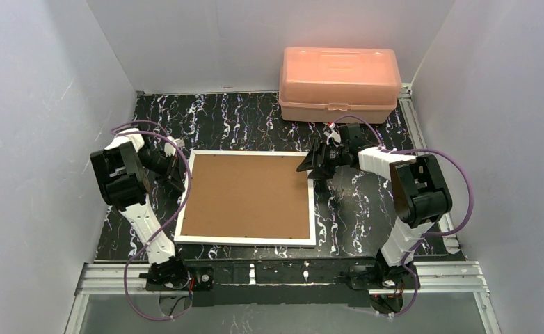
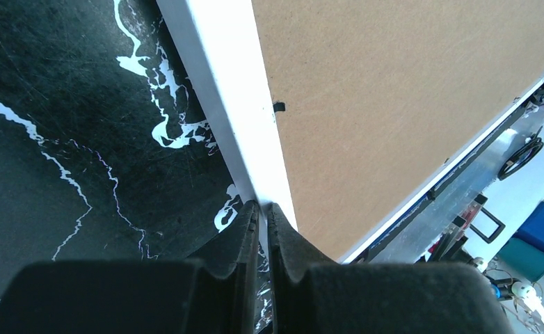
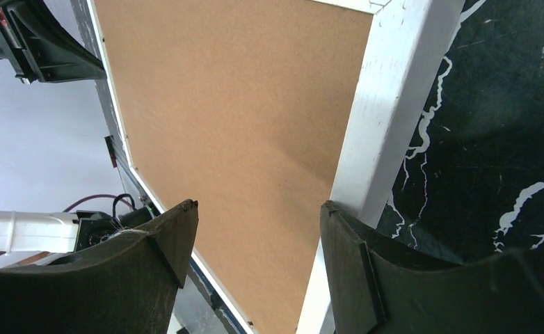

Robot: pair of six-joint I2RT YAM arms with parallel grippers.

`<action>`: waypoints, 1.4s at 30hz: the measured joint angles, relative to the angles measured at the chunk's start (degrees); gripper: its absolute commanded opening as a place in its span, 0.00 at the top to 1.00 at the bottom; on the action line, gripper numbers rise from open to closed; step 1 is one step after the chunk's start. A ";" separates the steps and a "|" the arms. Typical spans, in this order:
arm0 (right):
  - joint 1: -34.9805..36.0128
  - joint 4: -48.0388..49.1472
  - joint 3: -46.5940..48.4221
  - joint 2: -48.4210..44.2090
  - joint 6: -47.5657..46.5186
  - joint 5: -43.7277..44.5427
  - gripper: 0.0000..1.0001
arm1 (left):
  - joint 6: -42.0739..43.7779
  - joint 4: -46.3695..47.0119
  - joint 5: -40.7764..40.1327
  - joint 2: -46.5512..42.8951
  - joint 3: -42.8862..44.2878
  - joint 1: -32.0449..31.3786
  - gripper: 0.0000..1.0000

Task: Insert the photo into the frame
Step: Install the photo frame at the center of the board.

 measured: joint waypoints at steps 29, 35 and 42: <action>1.38 -2.69 2.97 2.56 -0.46 0.26 0.28 | 0.04 0.00 -1.16 -0.26 0.22 -0.92 1.00; 1.38 -2.78 2.97 2.51 -0.42 0.68 0.28 | 0.07 0.00 -1.20 -0.26 0.22 -0.92 1.00; 1.81 -3.69 3.41 2.49 -0.70 1.79 0.28 | 0.04 0.00 -1.20 -0.28 0.22 -0.94 1.00</action>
